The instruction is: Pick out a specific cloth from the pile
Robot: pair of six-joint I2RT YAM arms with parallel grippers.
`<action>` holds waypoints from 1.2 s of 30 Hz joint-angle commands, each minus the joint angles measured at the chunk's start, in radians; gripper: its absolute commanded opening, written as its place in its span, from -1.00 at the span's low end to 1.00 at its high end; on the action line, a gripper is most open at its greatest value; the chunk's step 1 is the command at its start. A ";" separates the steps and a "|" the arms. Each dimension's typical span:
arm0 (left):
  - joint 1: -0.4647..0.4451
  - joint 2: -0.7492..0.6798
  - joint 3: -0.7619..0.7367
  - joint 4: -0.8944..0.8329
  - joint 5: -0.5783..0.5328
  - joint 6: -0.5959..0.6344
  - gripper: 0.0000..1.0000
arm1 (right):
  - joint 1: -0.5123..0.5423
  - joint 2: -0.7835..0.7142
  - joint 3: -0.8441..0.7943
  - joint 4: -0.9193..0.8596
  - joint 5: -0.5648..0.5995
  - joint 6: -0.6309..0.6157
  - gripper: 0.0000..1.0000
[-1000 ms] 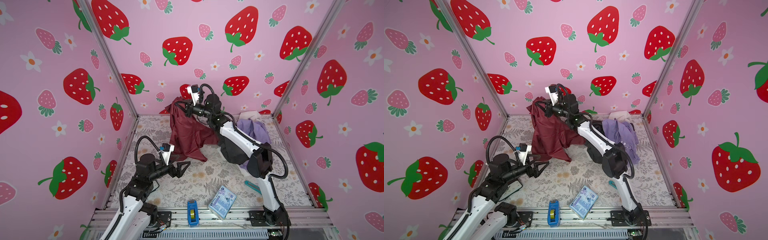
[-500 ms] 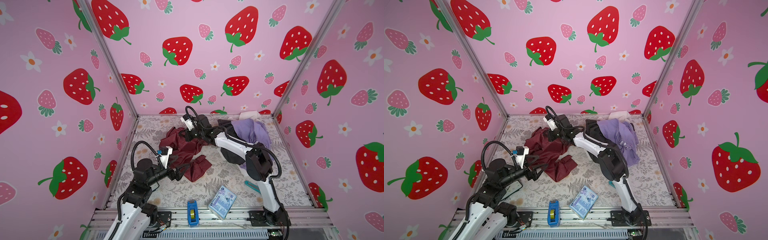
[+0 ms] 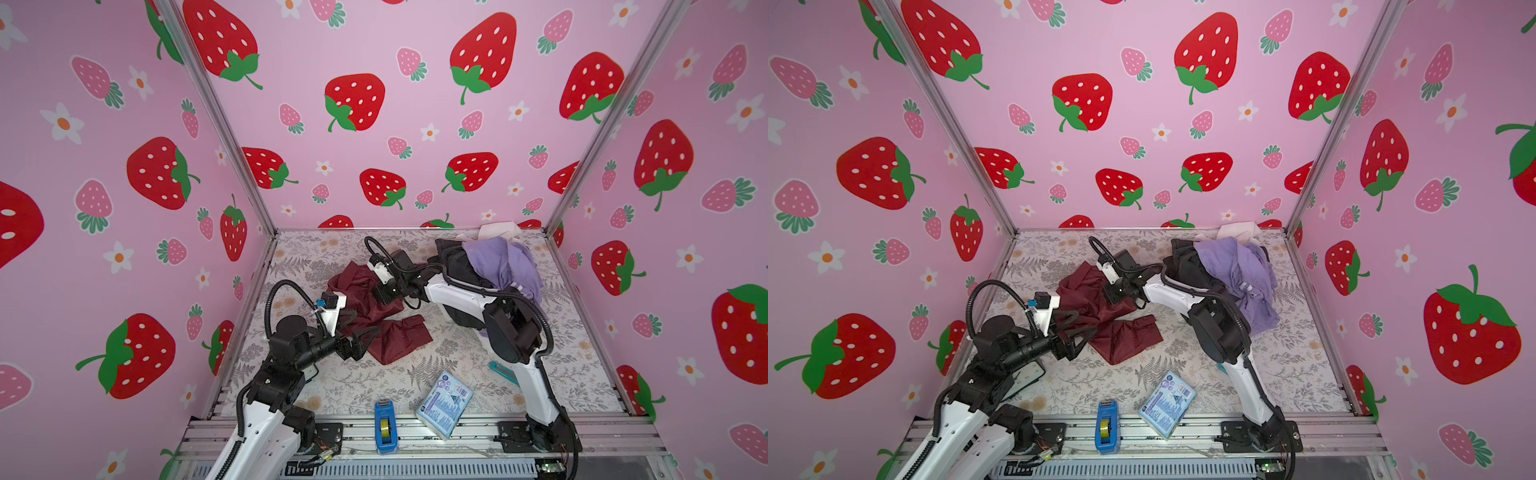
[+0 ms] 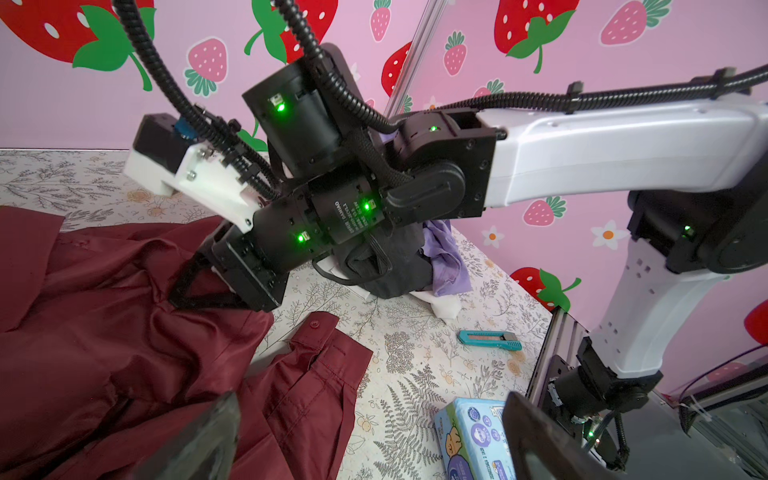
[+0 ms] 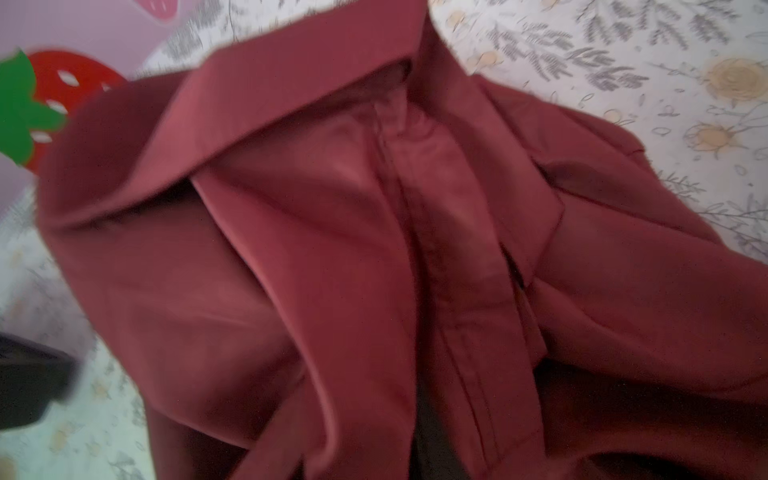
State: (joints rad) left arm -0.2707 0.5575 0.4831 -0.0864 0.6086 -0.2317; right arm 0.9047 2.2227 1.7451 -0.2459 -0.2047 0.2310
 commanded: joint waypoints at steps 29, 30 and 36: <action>-0.012 -0.005 0.009 0.008 -0.006 0.015 0.98 | -0.129 -0.148 0.054 -0.244 0.410 -0.092 0.66; -0.012 -0.005 0.009 0.008 -0.007 0.016 0.98 | -0.135 -0.135 0.058 -0.241 0.410 -0.087 0.65; -0.011 0.002 0.011 0.004 -0.014 0.018 0.99 | -0.161 -0.072 0.070 -0.235 0.403 -0.066 0.65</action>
State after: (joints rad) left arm -0.2756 0.5591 0.4831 -0.0864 0.6018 -0.2310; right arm 0.7433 2.1315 1.7824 -0.4580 0.1844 0.1524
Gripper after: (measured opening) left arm 0.992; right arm 0.824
